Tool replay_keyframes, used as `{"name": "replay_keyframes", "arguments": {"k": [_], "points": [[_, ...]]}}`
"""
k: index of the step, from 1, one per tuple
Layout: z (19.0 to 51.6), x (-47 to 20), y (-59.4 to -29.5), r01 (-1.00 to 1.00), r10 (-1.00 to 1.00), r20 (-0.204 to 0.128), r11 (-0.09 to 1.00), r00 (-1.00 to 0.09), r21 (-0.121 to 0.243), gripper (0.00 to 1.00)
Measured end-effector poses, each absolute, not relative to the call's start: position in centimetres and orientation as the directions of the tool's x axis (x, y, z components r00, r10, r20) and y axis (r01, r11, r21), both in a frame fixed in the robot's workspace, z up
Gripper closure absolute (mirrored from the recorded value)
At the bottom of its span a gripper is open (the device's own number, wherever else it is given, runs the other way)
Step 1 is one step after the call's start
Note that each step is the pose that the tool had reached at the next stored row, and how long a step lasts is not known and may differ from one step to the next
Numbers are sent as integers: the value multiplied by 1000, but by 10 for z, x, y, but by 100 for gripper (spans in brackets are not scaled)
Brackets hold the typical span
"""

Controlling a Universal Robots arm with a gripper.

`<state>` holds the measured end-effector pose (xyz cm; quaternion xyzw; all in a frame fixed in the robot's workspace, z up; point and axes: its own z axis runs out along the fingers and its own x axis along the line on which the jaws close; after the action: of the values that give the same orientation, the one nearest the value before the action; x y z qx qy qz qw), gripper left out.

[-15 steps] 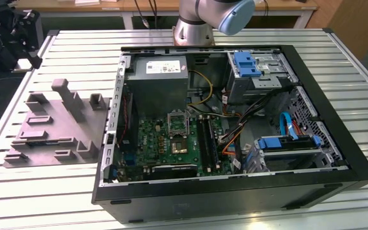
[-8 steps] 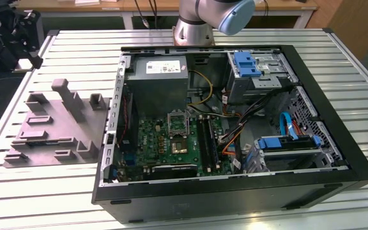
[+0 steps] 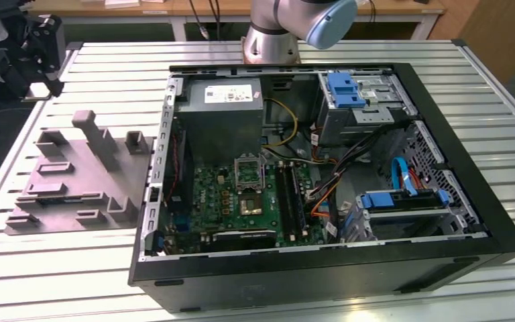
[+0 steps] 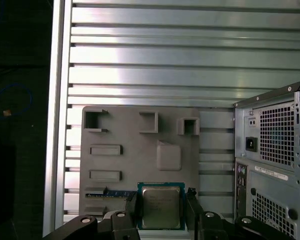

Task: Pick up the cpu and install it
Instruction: 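Pick up the cpu and move it towards the insertion slot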

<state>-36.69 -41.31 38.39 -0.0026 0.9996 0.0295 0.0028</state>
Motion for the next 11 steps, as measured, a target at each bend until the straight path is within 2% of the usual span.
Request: {"name": "replay_keyframes", "arguments": {"k": [11], "points": [[384,-364,-413,-5,-5,-6,998,-1000,59,53]]}}
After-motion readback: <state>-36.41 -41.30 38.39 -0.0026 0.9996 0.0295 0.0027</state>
